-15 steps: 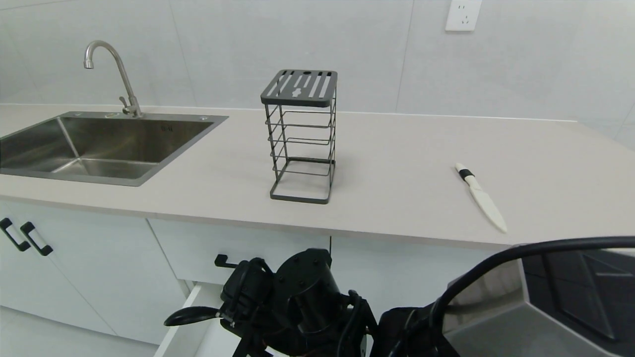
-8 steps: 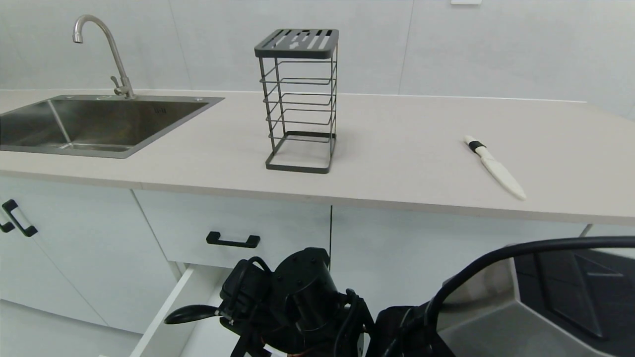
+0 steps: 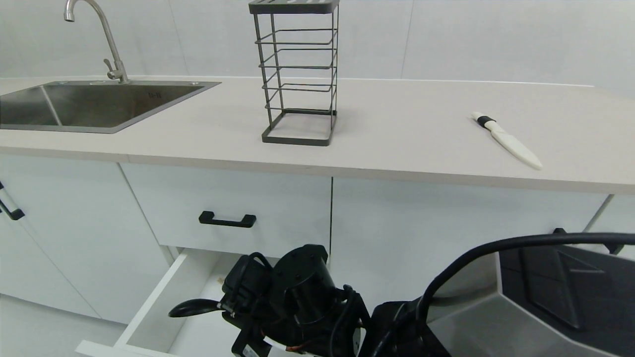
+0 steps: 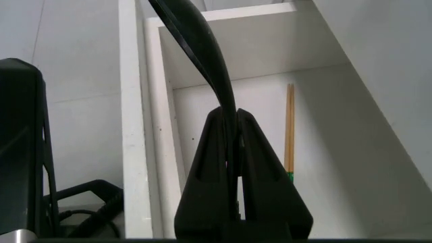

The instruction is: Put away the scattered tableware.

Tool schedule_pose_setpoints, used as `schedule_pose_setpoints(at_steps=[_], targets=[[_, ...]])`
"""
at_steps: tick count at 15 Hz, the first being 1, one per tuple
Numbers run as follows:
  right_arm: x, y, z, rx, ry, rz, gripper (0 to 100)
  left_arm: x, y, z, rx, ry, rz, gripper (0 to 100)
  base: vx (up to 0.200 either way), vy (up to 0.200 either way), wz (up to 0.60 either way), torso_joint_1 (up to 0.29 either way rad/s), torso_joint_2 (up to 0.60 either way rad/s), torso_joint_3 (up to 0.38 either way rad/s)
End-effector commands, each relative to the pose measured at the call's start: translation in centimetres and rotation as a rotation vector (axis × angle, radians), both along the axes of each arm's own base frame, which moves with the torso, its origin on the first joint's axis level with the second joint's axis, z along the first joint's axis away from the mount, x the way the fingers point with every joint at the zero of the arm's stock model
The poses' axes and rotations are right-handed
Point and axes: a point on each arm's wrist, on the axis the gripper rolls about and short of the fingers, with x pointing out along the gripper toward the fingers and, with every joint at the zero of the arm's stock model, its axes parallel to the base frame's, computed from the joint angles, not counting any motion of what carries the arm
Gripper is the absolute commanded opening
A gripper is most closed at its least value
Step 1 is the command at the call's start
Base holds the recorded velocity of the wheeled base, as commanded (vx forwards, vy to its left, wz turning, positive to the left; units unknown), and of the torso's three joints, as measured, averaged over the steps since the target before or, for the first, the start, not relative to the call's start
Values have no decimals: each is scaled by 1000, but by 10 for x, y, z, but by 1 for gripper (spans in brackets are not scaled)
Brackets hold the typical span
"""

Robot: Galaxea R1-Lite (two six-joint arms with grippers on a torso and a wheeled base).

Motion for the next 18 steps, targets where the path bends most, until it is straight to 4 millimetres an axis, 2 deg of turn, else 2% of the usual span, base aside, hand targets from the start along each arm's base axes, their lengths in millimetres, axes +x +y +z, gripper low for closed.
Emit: schedule_pose_setpoints(at_steps=[1,5,7,18], targets=[[8,-2,-6,-10,4,-17,0,0,0,0,0,-1,0,100,0,0,0,0,0,0],[26,-6,-24,-59,18,-50,0,0,0,0,0,-1,0,100,0,0,0,0,0,0],[35,0,-36,-68,22,-60,0,0,0,0,0,-1,0,100,0,0,0,0,0,0],[47,12,-78,-105,41,-68,0,0,0,0,0,-1,0,100,0,0,0,0,0,0]])
